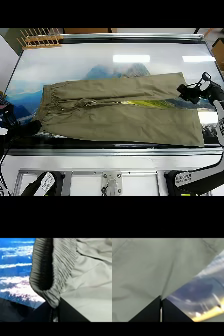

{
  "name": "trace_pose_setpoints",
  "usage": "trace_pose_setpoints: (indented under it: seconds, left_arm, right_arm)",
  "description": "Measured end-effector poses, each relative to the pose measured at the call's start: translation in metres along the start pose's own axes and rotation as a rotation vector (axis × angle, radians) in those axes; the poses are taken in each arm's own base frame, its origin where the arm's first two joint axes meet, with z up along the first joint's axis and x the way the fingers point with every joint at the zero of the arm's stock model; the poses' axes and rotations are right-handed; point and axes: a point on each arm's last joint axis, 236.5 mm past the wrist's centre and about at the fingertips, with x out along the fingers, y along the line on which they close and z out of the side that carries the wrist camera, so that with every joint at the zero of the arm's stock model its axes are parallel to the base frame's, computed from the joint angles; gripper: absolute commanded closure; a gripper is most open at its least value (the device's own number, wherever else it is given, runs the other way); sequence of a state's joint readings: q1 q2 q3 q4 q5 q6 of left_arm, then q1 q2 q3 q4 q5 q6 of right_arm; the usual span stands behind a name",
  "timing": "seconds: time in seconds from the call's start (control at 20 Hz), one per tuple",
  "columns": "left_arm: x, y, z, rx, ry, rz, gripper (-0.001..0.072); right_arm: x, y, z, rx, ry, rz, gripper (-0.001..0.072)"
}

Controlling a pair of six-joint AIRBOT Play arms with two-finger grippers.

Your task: Fold the clothes and pants, and hang the long-sleeved shirts on hangers.

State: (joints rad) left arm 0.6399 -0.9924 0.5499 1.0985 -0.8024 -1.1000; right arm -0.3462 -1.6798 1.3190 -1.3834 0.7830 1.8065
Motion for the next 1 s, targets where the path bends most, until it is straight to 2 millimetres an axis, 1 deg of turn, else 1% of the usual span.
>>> trace_pose_setpoints:
  seconds: [0.05, 0.15, 0.3, 0.35, 0.4, 0.45, 0.55, 0.65, 0.7, 0.75, 0.8, 0.85, 0.9, 0.95, 1.0]
  left_arm:
    - [0.000, 0.000, 0.000, 0.000, 0.000, 0.000, 0.0689]
    - [0.000, 0.000, 0.000, 0.000, -0.002, 0.001, 0.0689]
    - [0.000, 0.000, 0.000, 0.000, -0.002, 0.001, 0.0689]
    - [0.000, 0.000, 0.000, 0.000, -0.002, 0.001, 0.0689]
    - [0.000, 0.000, 0.000, 0.000, -0.002, 0.001, 0.0689]
    - [0.000, 0.000, 0.000, 0.000, -0.002, 0.001, 0.0689]
    - [0.000, 0.000, 0.000, 0.000, -0.002, 0.001, 0.0689]
    - [0.000, 0.000, 0.000, 0.000, -0.002, 0.001, 0.0689]
    - [0.000, 0.000, 0.000, 0.000, -0.001, 0.001, 0.0689]
    - [0.000, 0.000, 0.000, 0.000, -0.001, 0.001, 0.0689]
    - [0.000, 0.000, 0.000, 0.000, -0.001, 0.001, 0.0689]
    - [0.000, 0.000, 0.000, 0.000, -0.001, 0.001, 0.0689]
    - [0.000, 0.000, 0.000, 0.000, -0.001, 0.001, 0.0689]
    - [0.000, 0.000, 0.000, 0.000, -0.001, 0.001, 0.0689]
    - [0.000, 0.000, 0.000, 0.000, -0.001, 0.001, 0.0689]
  right_arm:
    - [-0.005, -0.007, -0.008, -0.013, 0.013, -0.023, 0.0700]
    - [-0.010, -0.022, -0.031, -0.024, 0.057, -0.066, 0.0699]
    - [-0.013, -0.034, -0.053, -0.022, 0.093, -0.099, 0.0688]
    - [-0.015, -0.036, -0.056, -0.021, 0.095, -0.103, 0.0611]
    - [-0.017, -0.037, -0.057, -0.018, 0.094, -0.105, 0.0287]
    - [-0.021, -0.036, -0.057, -0.017, 0.090, -0.104, 0.0064]
    - [-0.036, -0.032, -0.050, -0.023, 0.056, -0.094, 0.0065]
    - [-0.062, -0.029, -0.039, -0.040, 0.005, -0.078, 0.0065]
    - [-0.079, -0.029, -0.034, -0.048, -0.015, -0.075, 0.0065]
    - [-0.097, -0.034, -0.033, -0.055, -0.028, -0.077, 0.0064]
    - [-0.114, -0.045, -0.035, -0.055, -0.026, -0.088, 0.0064]
    - [-0.129, -0.059, -0.040, -0.041, -0.021, -0.104, 0.0064]
    - [-0.145, -0.080, -0.049, -0.008, -0.012, -0.127, 0.0064]
    - [-0.155, -0.101, -0.061, 0.041, 0.003, -0.150, 0.0064]
    - [-0.163, -0.127, -0.078, 0.109, 0.024, -0.177, 0.0064]
